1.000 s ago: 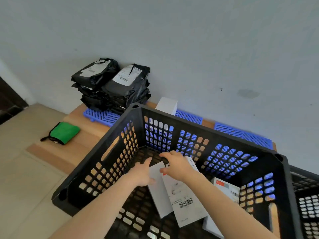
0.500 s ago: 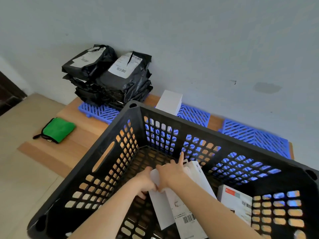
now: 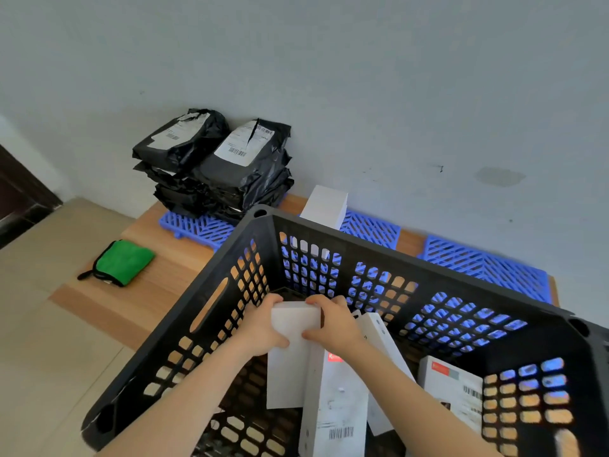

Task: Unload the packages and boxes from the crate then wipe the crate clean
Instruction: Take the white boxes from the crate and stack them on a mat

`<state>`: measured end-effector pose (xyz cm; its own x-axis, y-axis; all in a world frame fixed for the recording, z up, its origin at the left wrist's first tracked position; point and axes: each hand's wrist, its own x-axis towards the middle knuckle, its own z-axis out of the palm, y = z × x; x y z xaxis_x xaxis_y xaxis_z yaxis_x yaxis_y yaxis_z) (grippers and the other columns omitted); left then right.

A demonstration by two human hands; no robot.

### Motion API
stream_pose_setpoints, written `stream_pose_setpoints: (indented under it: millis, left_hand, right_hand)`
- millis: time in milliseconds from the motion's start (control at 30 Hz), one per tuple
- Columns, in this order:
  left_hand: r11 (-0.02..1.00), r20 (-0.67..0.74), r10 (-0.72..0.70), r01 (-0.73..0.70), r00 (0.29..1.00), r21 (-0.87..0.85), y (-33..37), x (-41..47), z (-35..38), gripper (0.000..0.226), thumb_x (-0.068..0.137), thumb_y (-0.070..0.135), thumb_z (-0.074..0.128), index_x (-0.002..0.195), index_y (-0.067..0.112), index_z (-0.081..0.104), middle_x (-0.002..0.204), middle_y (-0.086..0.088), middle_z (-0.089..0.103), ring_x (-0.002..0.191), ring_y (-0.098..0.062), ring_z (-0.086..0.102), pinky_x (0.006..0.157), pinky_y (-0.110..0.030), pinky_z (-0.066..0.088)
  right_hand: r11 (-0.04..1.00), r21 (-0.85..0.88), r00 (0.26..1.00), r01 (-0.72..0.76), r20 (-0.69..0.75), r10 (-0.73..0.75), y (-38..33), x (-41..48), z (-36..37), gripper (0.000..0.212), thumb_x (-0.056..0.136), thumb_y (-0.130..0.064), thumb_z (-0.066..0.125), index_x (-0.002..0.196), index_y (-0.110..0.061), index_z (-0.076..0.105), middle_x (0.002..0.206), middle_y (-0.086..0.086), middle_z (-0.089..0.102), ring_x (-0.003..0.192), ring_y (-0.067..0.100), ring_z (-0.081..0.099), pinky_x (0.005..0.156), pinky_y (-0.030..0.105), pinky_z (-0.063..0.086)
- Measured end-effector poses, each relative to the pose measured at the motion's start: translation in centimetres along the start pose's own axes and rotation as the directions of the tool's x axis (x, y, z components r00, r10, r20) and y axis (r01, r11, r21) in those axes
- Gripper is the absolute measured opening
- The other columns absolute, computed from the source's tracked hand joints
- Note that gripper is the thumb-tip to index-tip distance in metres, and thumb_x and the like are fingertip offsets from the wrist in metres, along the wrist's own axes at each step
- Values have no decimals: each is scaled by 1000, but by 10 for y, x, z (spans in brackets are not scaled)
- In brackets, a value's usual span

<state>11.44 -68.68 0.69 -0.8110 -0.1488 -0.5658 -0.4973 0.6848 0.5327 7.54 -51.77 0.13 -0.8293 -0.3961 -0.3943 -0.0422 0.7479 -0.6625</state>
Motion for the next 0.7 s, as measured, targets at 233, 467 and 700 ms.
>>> stream_pose_setpoints:
  millis: [233,467,700]
  left_hand:
    - [992,76,111,-115,991,47,6,-27,-18,70,74,14,80,123,32,33,113,0,43,98,-19,50,72,-33,58]
    - [945,-114,315,-323,942,-57,28,-70,-55,76,75,22,82,131,38,33,116,9,48,104,-13,53,81,-19,38]
    - [781,-279,432,-511,857,-358,43,-107,-69,73,76,28,82,130,46,37,122,8,58,110,-12,60,86,-31,55]
  right_hand:
    - [983,170,998,64,-9,-63,2,-26,-5,49,71,-22,77,108,-36,49,100,2,60,89,22,62,75,42,56]
    - [884,403,967,235,-184,-174,-25,-62,-43,46,80,-21,76,116,-37,52,114,-8,56,97,9,63,81,26,56]
    - [609,694,892,383,-449,-49,-71,-96,-95,36,86,-24,70,116,-30,51,111,3,67,96,19,68,78,46,59]
